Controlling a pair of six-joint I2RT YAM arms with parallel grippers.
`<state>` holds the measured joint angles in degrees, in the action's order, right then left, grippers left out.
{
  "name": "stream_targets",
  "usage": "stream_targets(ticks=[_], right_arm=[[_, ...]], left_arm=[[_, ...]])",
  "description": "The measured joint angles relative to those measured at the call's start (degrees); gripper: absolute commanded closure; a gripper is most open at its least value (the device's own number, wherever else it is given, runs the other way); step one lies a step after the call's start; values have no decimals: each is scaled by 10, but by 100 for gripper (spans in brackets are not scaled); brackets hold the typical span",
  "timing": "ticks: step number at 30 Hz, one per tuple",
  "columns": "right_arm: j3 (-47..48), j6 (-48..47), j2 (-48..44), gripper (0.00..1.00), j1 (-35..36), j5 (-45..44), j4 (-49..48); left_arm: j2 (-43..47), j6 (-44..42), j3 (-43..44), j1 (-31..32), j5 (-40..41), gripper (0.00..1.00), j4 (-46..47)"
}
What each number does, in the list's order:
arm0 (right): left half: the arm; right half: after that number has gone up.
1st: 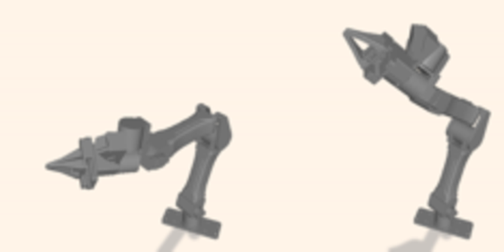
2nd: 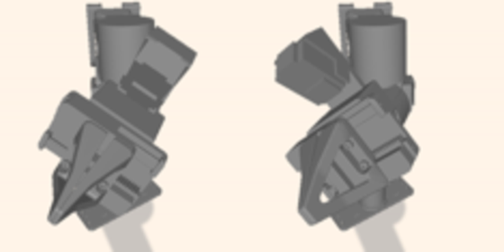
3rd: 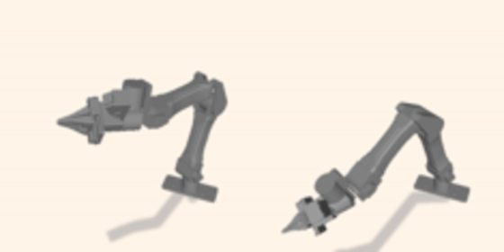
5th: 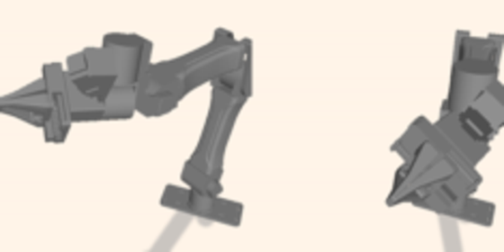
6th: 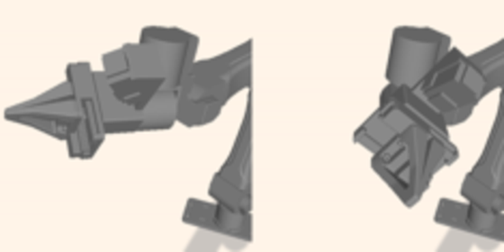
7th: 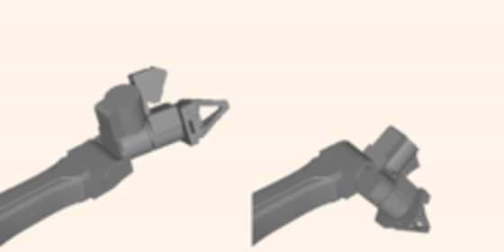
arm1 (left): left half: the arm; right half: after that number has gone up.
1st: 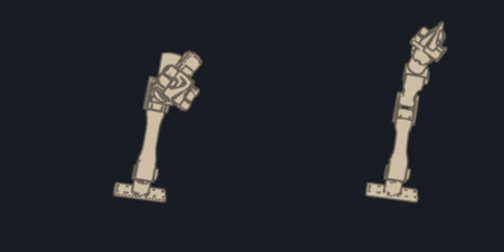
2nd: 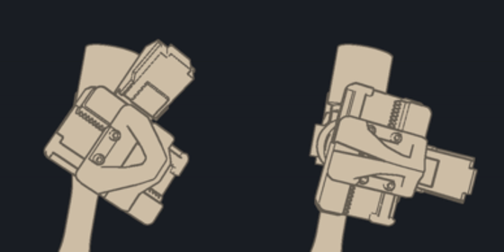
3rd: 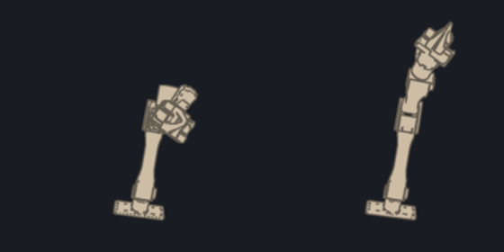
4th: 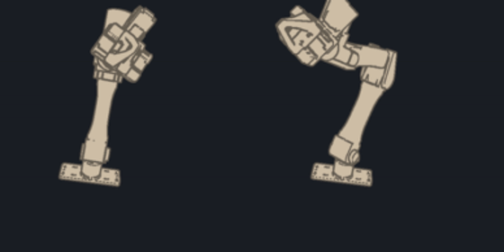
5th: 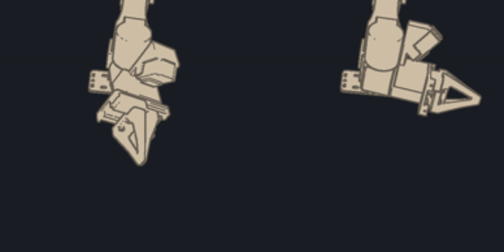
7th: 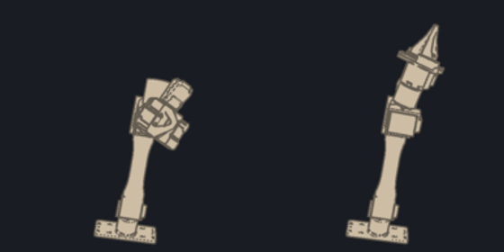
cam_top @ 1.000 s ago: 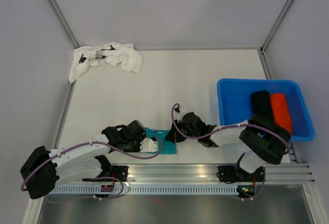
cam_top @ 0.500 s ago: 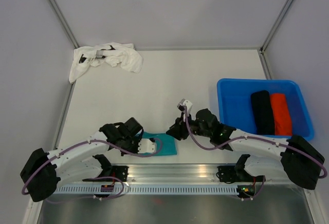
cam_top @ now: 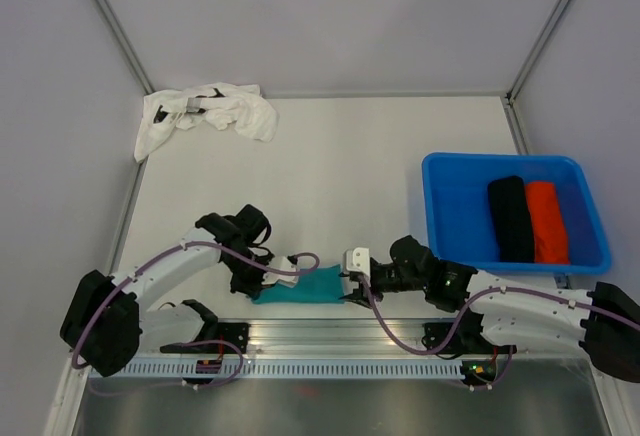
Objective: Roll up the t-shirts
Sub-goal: Roll the tshirt
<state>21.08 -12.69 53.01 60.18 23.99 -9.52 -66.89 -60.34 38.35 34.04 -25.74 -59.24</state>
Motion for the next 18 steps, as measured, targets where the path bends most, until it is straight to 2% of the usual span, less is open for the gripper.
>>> stream_targets(ticks=[1,6,7,13,18], right_arm=[[0,-14,12,34,7,-5,5],[0,-63,79,33,33,-42,18],[1,-70,92,24,35,-46,17],[5,-104,162,23,53,-80,5],[5,-123,182,23,76,-114,-24]], left_arm=[[-6,-7,0,-2,-4,97,-4],[-32,-30,0,-9,-15,97,-10],[-36,-32,0,-10,-15,97,-10],[-48,-43,3,-12,-18,96,-14],[-52,-52,3,-14,-19,96,-19]])
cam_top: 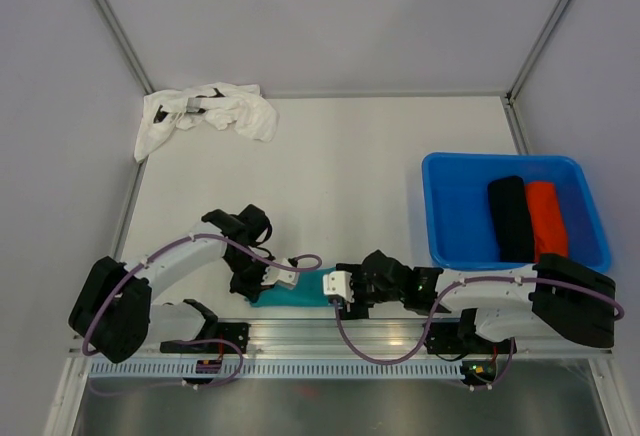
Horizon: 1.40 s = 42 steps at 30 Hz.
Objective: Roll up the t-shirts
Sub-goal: Roll the tshirt
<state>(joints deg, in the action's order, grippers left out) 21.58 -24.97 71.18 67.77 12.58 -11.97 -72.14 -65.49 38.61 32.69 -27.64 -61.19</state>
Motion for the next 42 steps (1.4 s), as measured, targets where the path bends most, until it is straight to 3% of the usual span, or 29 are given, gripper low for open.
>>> stream_targets(ticks=[14,20,24,25,30,34,36,42], right_arm=[[-4,-61,-75,21,61,-94,21],[-3,-68,-10,21,87,-96,5],[-5,-63,36,24,89,-115,-56],[-5,-57,42,27,89,-120,-70],[-5,-24,67,69,77,-128,-95],[-5,8,62,86,61,-113,-99],[-6,29,52,100,41,-85,-96],[7,123,48,100,-77,61,-69]], left_arm=[[-11,-3,3,0,0,96,0],[-11,-3,4,0,0,96,-1],[-11,-3,4,0,1,95,-1],[-11,-3,4,0,2,94,-1],[-12,-7,4,0,3,94,-2],[-20,-12,11,-5,3,94,-7],[-26,-20,19,-10,3,94,-14],[-63,-51,60,-27,-1,89,-43]])
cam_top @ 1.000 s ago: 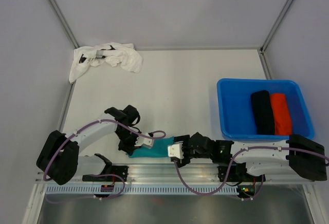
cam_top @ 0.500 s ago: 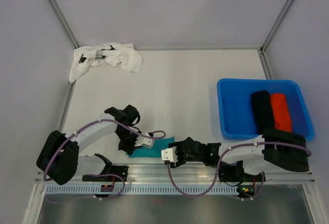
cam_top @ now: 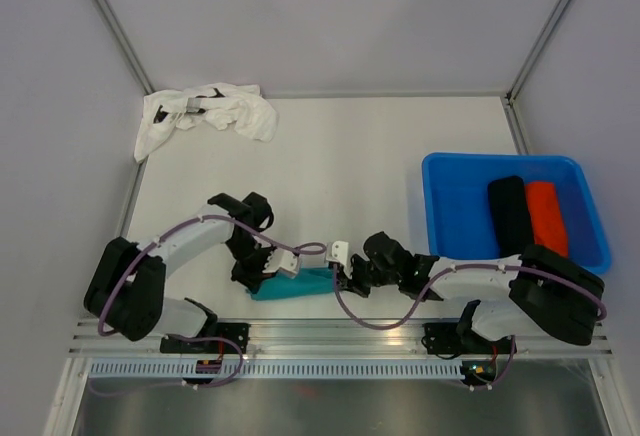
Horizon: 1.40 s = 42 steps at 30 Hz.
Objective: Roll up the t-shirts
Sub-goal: Roll the tshirt, then place the rolled tshirt into the container
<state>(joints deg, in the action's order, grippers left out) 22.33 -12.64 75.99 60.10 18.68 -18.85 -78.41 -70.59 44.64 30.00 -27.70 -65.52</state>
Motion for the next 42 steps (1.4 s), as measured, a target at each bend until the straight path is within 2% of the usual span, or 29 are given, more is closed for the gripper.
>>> stream_targets(ticks=[2,3,4,9,12,20,23,26,27,28,35,37,38,39,41,42], right_arm=[[18,32,20,100,-31,49,13],[26,47,30,100,-41,67,20],[34,64,42,100,-51,86,24],[66,151,98,100,-88,159,35],[88,213,140,100,-116,204,38],[116,348,197,100,-151,269,29],[116,366,197,100,-151,271,32],[119,369,197,100,-151,273,40],[119,369,197,100,-151,275,43],[119,369,197,100,-151,277,45],[119,370,194,100,-153,293,63],[120,374,194,100,-154,301,63],[123,375,195,100,-154,306,66],[129,376,199,100,-155,310,70],[150,376,214,100,-158,320,85],[161,374,223,100,-160,322,95]], left_arm=[[-35,-10,24,-16,-2,84,-12],[-49,-14,31,-24,-3,74,-15],[-60,-19,36,-32,-3,68,-18],[-66,-22,38,-55,2,50,-23],[-55,-22,45,-68,8,44,-24],[25,-17,81,-87,19,39,-21],[32,3,83,-87,17,43,-20],[16,33,83,-89,2,77,-16],[9,42,84,-90,-4,94,-16],[0,50,85,-91,-13,97,-17],[-76,60,117,-108,-31,97,-38],[-107,66,117,-121,-29,77,-36],[-120,73,116,-127,-27,55,-30],[-129,79,115,-131,-23,44,-23],[-132,99,112,-136,-8,31,-2],[-129,105,111,-138,-4,20,7]])
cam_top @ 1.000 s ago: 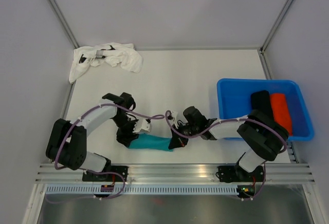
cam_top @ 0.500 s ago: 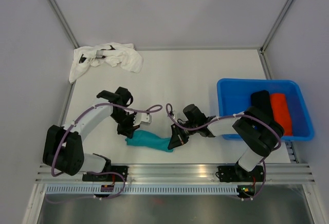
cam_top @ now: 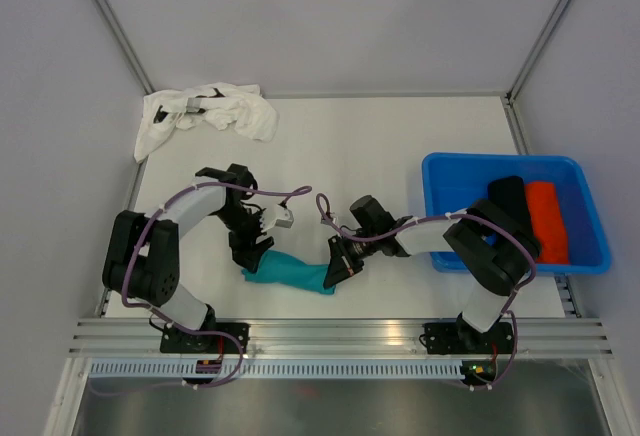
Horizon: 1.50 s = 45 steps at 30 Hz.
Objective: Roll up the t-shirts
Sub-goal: Place the rolled tshirt into the container
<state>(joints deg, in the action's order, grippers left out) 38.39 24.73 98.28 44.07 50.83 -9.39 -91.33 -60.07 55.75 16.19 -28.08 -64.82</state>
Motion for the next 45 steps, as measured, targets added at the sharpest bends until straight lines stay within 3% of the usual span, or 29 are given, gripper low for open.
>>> stream_targets(ticks=[1,2,13,18,19,20,23,26,35,45], right_arm=[[14,-3,11,100,-3,3,12],[26,-6,19,100,-7,5,21],[106,-55,57,100,-21,21,141],[107,-66,67,100,-23,23,165],[107,-66,67,100,-23,23,165],[107,-65,67,100,-23,23,165],[105,-55,68,100,-23,24,153],[99,-34,73,100,-23,28,124],[94,19,110,100,-26,59,70],[163,21,155,100,-42,75,110]], left_arm=[[7,5,-1,-1,6,2,12],[19,7,-2,-1,11,0,26],[276,60,6,-1,121,0,171],[311,236,81,-1,146,0,258],[311,283,97,-1,146,5,280],[309,322,112,-1,138,1,298],[312,367,124,6,80,0,341],[327,358,86,78,110,0,370],[342,236,-204,290,251,0,379],[305,136,-236,409,317,0,395]])
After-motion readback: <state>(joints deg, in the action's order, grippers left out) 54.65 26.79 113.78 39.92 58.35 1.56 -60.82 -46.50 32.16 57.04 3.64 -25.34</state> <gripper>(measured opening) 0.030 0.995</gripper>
